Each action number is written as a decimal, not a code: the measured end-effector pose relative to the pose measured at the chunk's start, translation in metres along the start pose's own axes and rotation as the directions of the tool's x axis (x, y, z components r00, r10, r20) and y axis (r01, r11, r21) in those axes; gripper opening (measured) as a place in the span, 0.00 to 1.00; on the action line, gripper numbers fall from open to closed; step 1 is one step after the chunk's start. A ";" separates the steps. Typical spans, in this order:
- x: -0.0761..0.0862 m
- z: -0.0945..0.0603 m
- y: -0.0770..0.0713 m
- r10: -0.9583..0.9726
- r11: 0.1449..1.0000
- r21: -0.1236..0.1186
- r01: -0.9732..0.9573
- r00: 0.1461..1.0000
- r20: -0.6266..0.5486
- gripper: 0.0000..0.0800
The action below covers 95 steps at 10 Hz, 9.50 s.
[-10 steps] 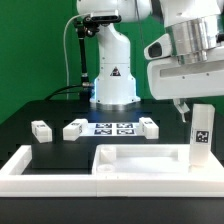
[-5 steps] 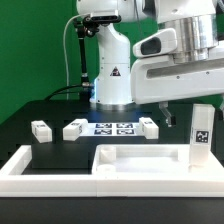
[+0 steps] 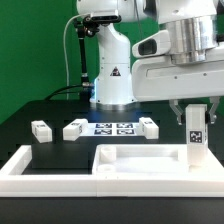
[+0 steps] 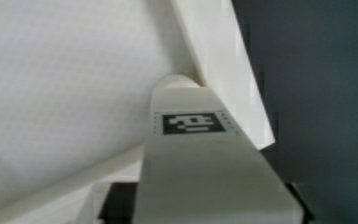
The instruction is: Assemble desk
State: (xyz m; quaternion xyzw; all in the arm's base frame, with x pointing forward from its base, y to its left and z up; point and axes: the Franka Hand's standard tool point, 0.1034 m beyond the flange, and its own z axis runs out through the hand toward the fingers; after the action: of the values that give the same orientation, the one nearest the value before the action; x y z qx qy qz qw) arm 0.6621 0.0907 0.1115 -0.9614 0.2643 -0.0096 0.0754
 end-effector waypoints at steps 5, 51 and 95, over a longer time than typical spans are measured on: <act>-0.002 0.001 0.000 0.759 0.648 0.062 -0.759 0.651 0.022 0.36; -0.008 0.003 -0.002 0.143 0.989 -0.031 -0.144 0.990 -0.009 0.36; -0.012 0.012 -0.010 0.442 0.894 0.091 -0.438 0.896 -0.035 0.80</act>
Offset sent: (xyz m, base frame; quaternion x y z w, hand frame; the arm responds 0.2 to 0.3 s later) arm 0.0097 0.0121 0.0041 0.0384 -0.0261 0.4268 0.9031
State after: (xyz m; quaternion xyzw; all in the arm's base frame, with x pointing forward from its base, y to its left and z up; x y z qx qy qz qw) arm 0.6572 0.1072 0.1014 -0.8723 0.4762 -0.0292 0.1073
